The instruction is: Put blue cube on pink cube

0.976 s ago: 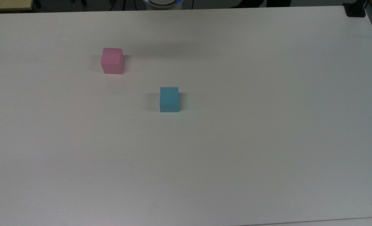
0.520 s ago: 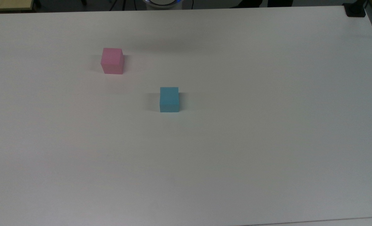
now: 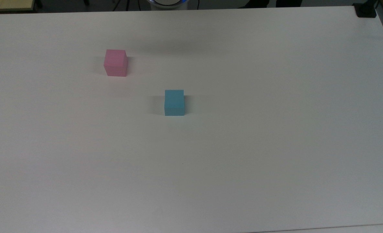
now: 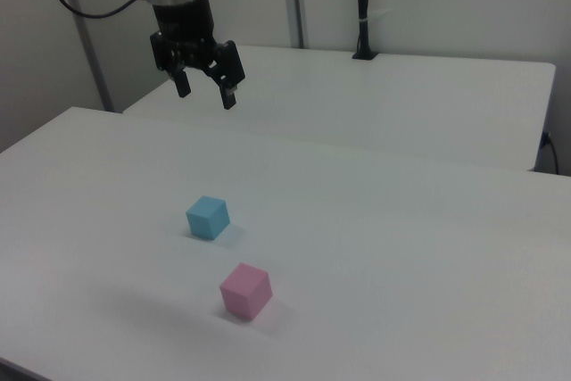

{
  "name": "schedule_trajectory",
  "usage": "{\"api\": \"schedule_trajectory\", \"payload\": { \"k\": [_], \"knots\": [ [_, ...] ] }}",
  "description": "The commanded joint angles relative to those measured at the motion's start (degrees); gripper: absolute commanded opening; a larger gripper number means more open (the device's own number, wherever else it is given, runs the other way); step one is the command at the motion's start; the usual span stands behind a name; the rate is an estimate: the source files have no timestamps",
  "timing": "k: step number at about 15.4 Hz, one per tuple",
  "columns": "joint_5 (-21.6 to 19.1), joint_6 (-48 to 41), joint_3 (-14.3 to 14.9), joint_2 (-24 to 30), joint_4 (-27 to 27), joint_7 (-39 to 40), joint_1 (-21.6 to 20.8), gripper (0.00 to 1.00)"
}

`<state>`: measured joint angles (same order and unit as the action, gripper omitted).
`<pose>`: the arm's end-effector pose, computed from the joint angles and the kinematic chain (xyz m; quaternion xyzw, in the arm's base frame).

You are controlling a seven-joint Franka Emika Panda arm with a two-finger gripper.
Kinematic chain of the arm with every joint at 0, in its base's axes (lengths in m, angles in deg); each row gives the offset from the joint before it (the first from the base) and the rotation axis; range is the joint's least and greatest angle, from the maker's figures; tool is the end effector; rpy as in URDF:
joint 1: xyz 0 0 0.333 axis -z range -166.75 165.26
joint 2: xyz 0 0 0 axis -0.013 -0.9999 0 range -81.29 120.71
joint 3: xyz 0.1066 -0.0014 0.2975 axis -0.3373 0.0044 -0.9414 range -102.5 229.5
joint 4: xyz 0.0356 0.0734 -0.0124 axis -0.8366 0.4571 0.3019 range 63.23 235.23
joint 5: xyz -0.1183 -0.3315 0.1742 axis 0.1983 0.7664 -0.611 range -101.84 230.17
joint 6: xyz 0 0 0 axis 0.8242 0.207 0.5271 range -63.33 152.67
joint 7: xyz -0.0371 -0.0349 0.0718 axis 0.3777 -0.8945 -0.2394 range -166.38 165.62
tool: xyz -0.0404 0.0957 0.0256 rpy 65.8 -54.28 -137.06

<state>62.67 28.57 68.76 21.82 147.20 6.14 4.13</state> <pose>0.5368 -0.0942 0.6630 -0.9984 0.0312 -0.0455 0.0082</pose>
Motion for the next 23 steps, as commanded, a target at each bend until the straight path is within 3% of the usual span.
{"api": "schedule_trajectory", "payload": {
  "k": [1, 5, 23],
  "knots": [
    [-1.0, -1.1, -0.5, 0.3, -0.1, 0.8, -0.7, 1.00],
    [-0.9, -0.6, -1.7, 0.0, 0.5, 0.5, -0.7, 1.00],
    [0.1, -0.1, -2.4, -0.3, 0.6, 0.9, -0.7, 1.00]
  ]
}}
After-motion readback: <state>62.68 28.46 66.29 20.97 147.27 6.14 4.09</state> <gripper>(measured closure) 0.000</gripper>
